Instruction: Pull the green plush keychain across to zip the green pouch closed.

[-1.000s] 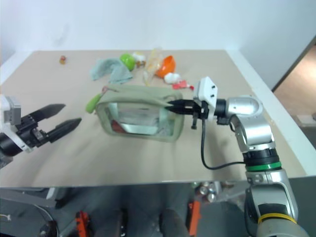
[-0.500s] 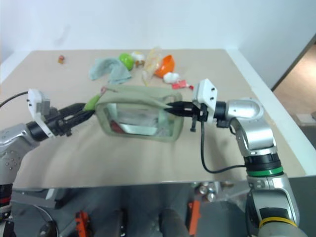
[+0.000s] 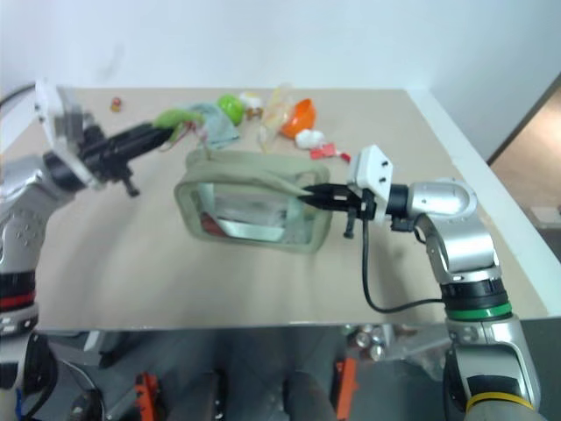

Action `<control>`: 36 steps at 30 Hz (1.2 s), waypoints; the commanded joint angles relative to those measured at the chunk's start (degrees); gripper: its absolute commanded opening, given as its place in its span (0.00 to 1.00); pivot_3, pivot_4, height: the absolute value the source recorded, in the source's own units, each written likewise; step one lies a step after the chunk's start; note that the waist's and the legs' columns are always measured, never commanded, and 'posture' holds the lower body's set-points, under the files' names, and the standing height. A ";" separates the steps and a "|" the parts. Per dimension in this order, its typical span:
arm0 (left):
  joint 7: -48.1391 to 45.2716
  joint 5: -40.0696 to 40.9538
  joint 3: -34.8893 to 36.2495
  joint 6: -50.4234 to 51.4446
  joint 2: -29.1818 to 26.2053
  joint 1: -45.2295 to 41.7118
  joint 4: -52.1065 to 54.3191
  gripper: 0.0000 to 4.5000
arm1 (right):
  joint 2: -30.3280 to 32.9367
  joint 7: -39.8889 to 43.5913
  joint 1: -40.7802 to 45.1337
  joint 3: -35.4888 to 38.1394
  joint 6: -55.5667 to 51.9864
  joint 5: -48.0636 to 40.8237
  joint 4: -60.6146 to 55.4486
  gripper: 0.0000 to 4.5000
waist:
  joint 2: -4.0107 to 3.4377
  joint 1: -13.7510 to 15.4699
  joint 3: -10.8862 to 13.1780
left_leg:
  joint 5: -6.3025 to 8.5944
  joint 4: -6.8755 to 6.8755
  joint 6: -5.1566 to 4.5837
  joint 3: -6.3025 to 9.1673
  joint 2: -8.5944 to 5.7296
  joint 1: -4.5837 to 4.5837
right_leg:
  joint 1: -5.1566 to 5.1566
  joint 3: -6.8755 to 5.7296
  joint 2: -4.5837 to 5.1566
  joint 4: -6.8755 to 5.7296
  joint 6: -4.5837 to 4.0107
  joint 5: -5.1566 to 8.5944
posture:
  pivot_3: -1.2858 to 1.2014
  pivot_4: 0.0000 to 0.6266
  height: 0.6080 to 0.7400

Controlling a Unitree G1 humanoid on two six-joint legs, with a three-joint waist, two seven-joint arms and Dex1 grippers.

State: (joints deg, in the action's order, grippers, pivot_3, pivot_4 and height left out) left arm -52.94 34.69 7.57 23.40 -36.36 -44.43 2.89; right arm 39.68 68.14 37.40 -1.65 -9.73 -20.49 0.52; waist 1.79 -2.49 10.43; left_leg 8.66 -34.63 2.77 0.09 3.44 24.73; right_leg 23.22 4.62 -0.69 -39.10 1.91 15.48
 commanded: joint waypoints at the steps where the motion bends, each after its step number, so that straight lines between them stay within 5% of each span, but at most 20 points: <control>1: -3.32 -3.83 -7.08 -3.57 4.48 -4.15 -1.98 0.01 | 0.59 -0.26 0.21 0.79 1.06 0.41 -0.84 0.00 | 0.00 0.00 0.00 | 0.00 0.00 0.00 0.00 -0.01 0.00 | -0.01 0.01 0.00 0.00 0.01 0.00 | 0.52 0.24 1.00; 9: -12.98 -12.12 -16.92 -6.77 5.41 -7.26 -7.47 0.01 | 0.34 -0.61 0.58 0.51 2.17 1.27 -0.23 0.00 | -0.01 -0.23 0.00 | 0.00 0.03 -0.01 0.09 0.01 0.00 | 0.05 -0.02 -0.08 -0.03 -0.05 -0.01 | 0.52 0.24 1.00; 23: -14.19 -9.13 -8.57 2.39 -8.02 -0.78 4.75 1.00 | -0.85 0.64 2.70 -0.60 4.66 2.15 3.67 0.00 | -0.03 -0.47 0.01 | 0.01 0.04 -0.02 0.05 0.03 -0.01 | 0.06 0.01 -0.05 -0.05 -0.02 0.02 | 0.52 0.24 1.00; 29: -6.04 -4.11 2.00 11.95 -11.60 12.07 16.88 1.00 | -1.76 2.33 4.78 -1.42 6.21 2.67 6.68 0.00 | -0.03 -0.48 0.02 | 0.01 0.02 -0.03 0.07 0.06 -0.02 | 0.04 -0.03 -0.04 -0.05 -0.06 0.03 | 0.52 0.24 1.00; 36: 8.92 -2.26 10.91 12.88 -3.39 21.00 20.05 1.00 | -2.14 3.01 5.56 -1.56 6.51 2.88 7.39 0.00 | -0.02 -0.23 0.01 | -0.01 -0.03 -0.03 0.10 0.14 -0.10 | -0.06 -0.10 -0.07 -0.09 -0.14 -0.02 | 0.52 0.24 1.00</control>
State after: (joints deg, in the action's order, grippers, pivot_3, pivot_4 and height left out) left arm -47.07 31.93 16.38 37.39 -40.65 -23.45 21.02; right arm 37.65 70.35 41.66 -2.88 -3.77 -17.64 8.72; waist 1.78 -2.72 10.44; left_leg 8.64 -34.70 2.73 0.19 3.57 24.62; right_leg 23.14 4.52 -0.75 -39.19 1.80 15.43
